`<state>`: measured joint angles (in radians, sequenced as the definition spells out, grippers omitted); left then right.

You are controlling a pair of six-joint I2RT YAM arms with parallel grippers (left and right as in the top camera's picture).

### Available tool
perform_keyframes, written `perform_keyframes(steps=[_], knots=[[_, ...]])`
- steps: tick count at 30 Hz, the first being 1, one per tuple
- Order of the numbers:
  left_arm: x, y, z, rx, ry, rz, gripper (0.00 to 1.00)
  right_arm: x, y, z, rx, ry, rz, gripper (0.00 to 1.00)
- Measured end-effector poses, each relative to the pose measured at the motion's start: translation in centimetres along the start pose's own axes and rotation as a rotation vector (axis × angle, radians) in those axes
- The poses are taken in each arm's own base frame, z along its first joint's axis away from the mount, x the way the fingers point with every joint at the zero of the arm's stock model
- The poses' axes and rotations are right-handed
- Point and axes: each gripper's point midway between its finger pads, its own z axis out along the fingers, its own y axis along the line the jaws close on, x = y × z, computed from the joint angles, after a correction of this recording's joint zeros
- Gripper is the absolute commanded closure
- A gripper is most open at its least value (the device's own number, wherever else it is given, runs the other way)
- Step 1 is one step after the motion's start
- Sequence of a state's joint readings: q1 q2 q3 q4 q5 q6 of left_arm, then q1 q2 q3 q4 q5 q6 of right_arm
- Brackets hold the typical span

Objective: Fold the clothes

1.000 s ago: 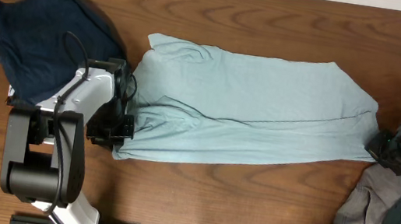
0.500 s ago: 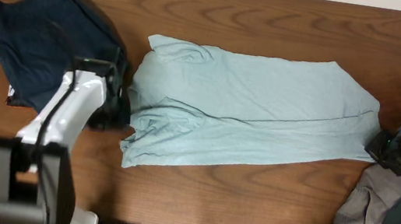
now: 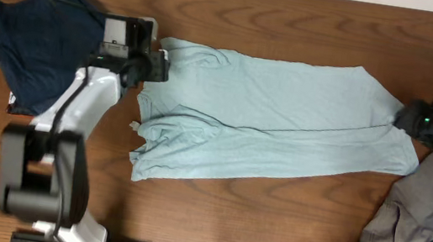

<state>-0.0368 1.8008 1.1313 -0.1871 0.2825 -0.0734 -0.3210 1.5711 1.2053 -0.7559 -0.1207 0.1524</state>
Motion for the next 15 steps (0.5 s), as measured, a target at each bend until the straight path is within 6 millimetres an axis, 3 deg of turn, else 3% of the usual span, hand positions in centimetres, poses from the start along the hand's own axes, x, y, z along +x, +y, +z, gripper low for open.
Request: perform_keyframes(steps=[4,8,11,15], knots=[[0.8,0.4,4.1,0.020,0.056,-0.014,0.35,1.3,1.9,0.5,-0.024,0.045,-0.049,0.44],[-0.3,-0.1,6.9,0.067,0.051,-0.011,0.35,1.7,3.3,0.5,-0.045,0.053,-0.080,0.44],[-2.2,-1.3,7.8,0.114,-0.001,0.013,0.34,1.8,3.7,0.5,-0.051,0.056,-0.090,0.44],[-3.3,-3.0,7.9,0.144,-0.038,0.034,0.36,1.9,3.9,0.6,-0.054,0.058,-0.095,0.47]])
